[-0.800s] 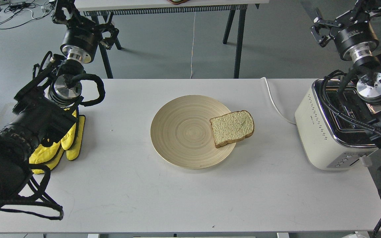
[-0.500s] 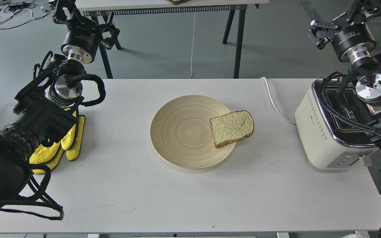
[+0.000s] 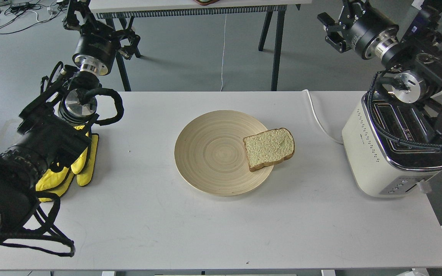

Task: Put bread in toaster with right arm
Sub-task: 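Raise the right gripper up and away from the toaster, then reach the right gripper toward the bread slice on the plate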

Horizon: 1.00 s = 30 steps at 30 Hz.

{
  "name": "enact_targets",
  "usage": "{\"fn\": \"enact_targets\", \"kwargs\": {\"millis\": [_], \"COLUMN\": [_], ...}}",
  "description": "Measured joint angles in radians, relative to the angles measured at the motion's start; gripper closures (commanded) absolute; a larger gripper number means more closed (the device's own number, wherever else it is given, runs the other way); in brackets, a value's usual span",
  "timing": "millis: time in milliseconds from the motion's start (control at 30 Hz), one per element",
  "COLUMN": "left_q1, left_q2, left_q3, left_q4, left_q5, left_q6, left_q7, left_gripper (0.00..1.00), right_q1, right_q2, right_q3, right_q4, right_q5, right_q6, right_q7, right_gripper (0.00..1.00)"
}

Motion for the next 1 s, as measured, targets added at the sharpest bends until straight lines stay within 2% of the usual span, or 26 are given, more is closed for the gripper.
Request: {"fn": "enact_targets", "kwargs": {"millis": [200,333,433,567,833,1000], "left_q1": [0.000,0.000,0.000,0.000,0.000,0.000], "left_q2": [0.001,0.001,0.001,0.001,0.000,-0.002], "left_q3": [0.000,0.000,0.000,0.000,0.000,0.000], "left_q4": [0.000,0.000,0.000,-0.001,-0.001,-0.001], "left_q5": [0.000,0.000,0.000,0.000,0.000,0.000], "left_q6": [0.000,0.000,-0.001,-0.001,-0.001,0.000], "left_q7": [0.002,0.004,0.004,0.004,0.003,0.003], "left_gripper": [0.00,0.00,0.00,0.00,0.00,0.00], "right_q1": [0.002,0.006,0.005,0.000,-0.042,-0.085], "right_q2": [0.007,0.046,0.064,0.085,0.106,0.108], "right_q3": [-0.217,-0.372,-0.485,-0.586,-0.657,-0.659], "right_q4": [0.067,0.064,0.044,-0.022,-0.101,-0.107], "right_q5": [-0.268,-0.445,-0.540,-0.571,-0.575,-0.574], "right_q6": [-0.104,-0.188,-0.249,-0.272,-0.275,-0.277], "right_q7": [0.005,0.006,0.006,0.005,-0.007,-0.039], "right_gripper": [0.06,0.21,0.28,0.29,0.29,0.29]}}
